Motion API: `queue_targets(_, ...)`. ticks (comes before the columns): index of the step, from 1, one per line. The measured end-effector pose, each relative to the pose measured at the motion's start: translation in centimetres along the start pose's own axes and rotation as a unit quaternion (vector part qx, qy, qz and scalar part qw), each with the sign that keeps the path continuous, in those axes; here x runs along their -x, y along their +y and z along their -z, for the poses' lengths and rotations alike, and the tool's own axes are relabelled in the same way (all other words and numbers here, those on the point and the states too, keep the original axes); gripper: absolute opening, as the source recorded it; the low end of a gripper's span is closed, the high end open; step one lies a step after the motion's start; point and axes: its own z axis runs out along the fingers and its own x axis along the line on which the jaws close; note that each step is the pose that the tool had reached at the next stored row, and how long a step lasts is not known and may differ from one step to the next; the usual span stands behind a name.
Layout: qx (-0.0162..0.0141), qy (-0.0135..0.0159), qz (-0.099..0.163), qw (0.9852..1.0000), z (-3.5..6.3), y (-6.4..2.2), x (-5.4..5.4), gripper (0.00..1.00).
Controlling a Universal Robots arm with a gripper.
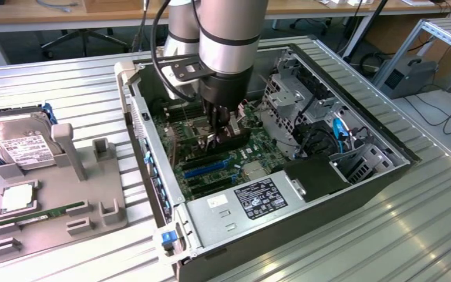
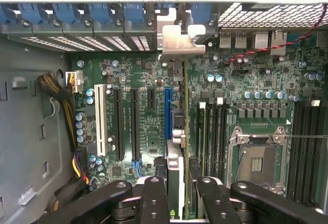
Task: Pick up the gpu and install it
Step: 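Insert the gpu into the slot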
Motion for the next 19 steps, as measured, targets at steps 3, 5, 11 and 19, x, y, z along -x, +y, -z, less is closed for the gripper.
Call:
queue_targets(3, 0.0000, 0.0004, 0.000, 1.0000, -0.15, 0.16, -0.04, 0.27)
queue_targets(5, 0.0000, 0.0005, 0.000, 1.0000, -0.26, 0.26, -0.07, 0.27)
queue_targets(11, 0.0000, 0.0009, 0.000, 1.0000, -0.58, 0.58, -0.17, 0.27)
queue_targets(19, -0.0001, 0.0013, 0.000, 1.0000, -0.94, 1.00, -0.50, 0.27)
